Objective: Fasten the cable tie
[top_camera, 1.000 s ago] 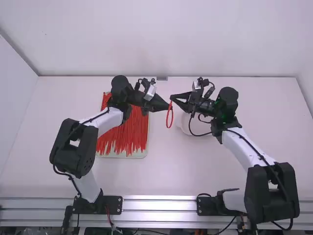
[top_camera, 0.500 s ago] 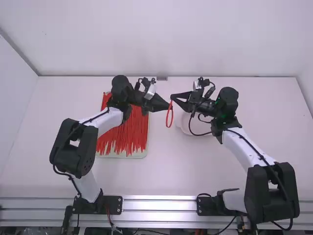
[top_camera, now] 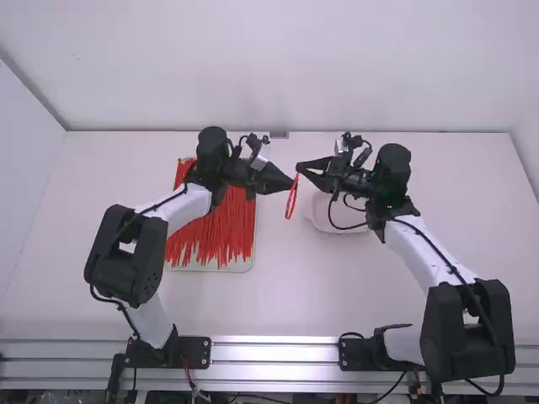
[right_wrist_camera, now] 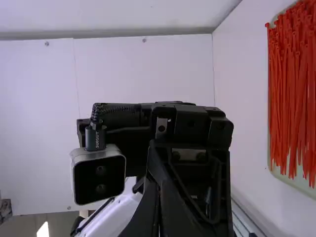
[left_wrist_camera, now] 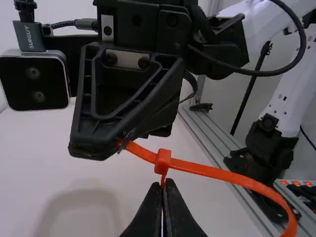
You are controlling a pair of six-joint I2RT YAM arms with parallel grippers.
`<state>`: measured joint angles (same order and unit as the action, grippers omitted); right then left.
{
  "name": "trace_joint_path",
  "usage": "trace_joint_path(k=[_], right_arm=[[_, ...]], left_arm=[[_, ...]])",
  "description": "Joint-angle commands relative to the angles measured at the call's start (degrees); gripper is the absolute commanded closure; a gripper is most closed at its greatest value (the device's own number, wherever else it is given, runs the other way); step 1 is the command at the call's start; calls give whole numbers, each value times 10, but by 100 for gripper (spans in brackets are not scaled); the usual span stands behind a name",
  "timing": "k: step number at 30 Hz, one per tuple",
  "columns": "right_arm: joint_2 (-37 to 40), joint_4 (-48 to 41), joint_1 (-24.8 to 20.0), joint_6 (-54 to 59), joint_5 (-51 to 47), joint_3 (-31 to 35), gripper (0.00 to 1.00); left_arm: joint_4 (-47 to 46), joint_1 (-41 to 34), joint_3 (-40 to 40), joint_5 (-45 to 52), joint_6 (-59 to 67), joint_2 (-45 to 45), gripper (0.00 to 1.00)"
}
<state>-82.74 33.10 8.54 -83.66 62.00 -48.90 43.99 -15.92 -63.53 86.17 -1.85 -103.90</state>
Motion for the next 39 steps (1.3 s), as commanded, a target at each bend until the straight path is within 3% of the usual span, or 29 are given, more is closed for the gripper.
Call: trace_joint_path(k=[1, 19, 36, 39], right_arm=[[-3, 7, -17, 25, -23, -57, 100], [-136, 6, -23, 21, 28, -212, 100], [-136, -6, -21, 25, 73, -223, 100], [-136, -5, -20, 25, 84, -223, 100]], left_arm=[[-23, -3, -2, 31, 50, 12, 98], [-142, -3, -2, 12, 141, 12, 98], [-133, 69, -2, -11, 117, 12, 98], [-89, 81, -2, -17, 76, 12, 98]])
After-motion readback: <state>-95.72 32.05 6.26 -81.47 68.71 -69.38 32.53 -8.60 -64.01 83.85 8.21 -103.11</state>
